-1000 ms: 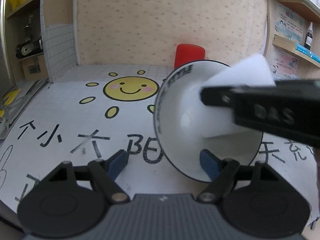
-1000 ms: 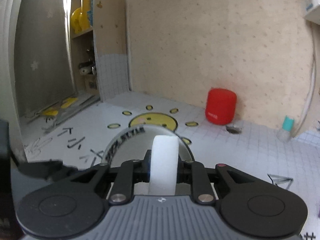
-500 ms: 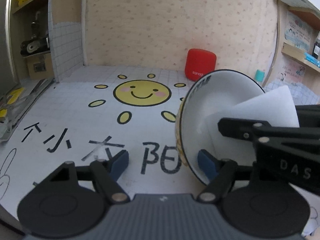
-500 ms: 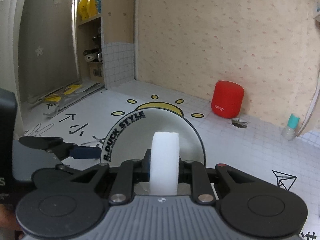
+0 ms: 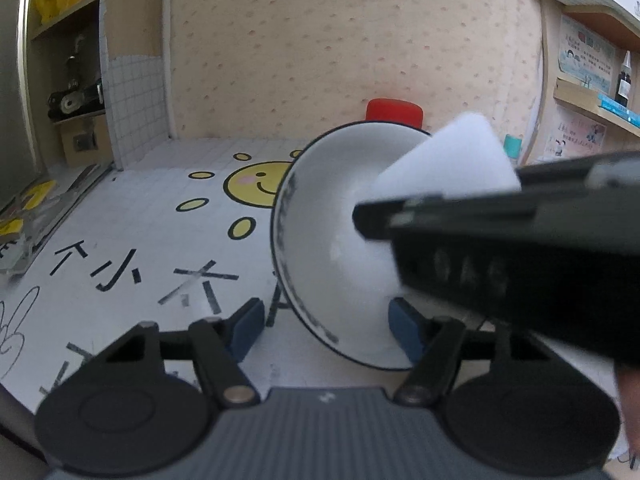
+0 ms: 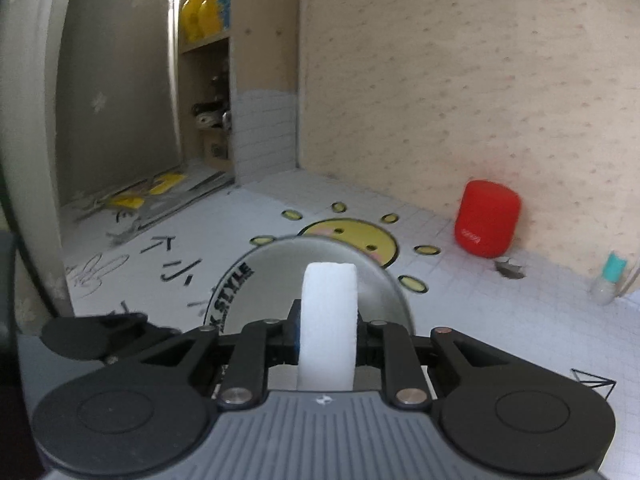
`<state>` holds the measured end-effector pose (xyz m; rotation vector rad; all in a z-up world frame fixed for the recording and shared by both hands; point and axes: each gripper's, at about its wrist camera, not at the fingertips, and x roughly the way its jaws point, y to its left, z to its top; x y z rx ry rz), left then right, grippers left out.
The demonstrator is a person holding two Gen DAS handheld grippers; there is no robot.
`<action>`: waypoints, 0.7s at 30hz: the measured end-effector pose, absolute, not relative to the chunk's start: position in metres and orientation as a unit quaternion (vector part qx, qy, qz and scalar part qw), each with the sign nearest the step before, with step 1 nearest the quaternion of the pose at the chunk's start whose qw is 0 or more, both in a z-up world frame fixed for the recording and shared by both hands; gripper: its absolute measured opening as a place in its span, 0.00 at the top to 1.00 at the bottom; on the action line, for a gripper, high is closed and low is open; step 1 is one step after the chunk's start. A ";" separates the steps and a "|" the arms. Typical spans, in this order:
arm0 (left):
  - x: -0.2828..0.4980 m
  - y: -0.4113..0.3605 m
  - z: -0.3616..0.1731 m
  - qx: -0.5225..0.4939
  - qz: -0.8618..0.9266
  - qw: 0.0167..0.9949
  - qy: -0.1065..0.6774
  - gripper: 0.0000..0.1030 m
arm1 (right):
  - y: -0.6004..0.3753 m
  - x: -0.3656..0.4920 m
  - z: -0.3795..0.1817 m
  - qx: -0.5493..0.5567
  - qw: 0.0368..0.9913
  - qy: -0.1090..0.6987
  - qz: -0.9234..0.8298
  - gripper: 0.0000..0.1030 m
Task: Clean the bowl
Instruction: 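Wipe the bowl interior near the rim with the right gripper's sponge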
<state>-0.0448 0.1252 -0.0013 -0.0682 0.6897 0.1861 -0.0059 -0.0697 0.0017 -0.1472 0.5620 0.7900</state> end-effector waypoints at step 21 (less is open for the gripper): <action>-0.045 0.136 0.001 -0.025 0.104 0.935 0.338 0.35 | -0.068 -0.005 -0.006 -0.075 0.866 0.289 0.401 0.83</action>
